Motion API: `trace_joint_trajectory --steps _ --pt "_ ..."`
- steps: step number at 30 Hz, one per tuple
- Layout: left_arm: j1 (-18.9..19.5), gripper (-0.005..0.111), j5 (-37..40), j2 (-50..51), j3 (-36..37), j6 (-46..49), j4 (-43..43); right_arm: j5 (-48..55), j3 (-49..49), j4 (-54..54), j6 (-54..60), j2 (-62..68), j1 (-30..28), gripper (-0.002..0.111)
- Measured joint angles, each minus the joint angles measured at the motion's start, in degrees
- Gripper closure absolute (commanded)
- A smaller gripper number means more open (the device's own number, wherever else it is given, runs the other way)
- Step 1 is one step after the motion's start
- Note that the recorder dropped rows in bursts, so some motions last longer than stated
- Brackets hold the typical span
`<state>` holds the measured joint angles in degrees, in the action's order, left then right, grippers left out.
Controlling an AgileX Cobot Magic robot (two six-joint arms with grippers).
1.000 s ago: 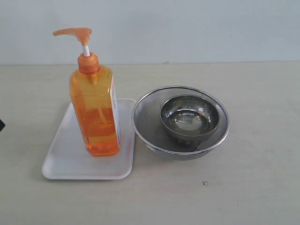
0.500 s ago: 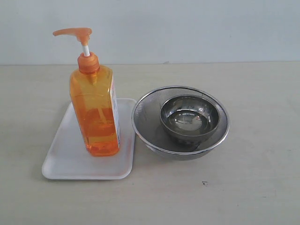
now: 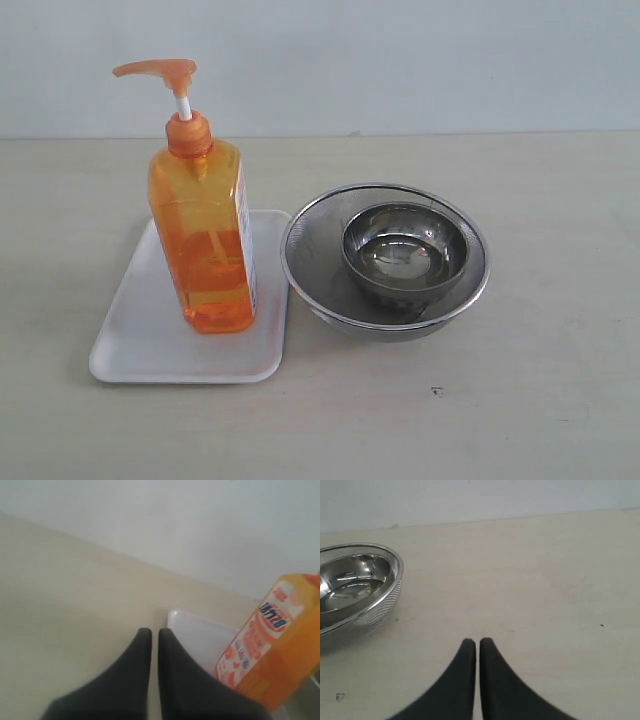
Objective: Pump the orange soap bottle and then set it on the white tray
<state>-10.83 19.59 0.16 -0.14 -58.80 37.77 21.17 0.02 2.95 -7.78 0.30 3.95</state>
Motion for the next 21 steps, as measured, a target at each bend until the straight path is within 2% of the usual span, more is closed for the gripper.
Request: trace_joint_trajectory --steps 5,12,18,21 --pt "0.0 0.102 1.9 0.0 0.0 0.0 -2.2 0.0 0.0 0.0 0.0 0.0 0.0 0.108" --pt "0.0 0.102 -3.6 0.0 0.0 1.5 -2.6 0.0 0.0 0.0 0.0 0.0 0.0 0.108" --pt "0.0 0.102 -11.7 0.0 0.0 1.6 -2.6 0.0 0.0 0.0 0.0 0.0 0.0 0.108" --pt "0.0 0.102 -18.9 0.0 0.0 1.7 -2.6 0.0 0.0 0.0 0.0 0.0 0.0 0.108"
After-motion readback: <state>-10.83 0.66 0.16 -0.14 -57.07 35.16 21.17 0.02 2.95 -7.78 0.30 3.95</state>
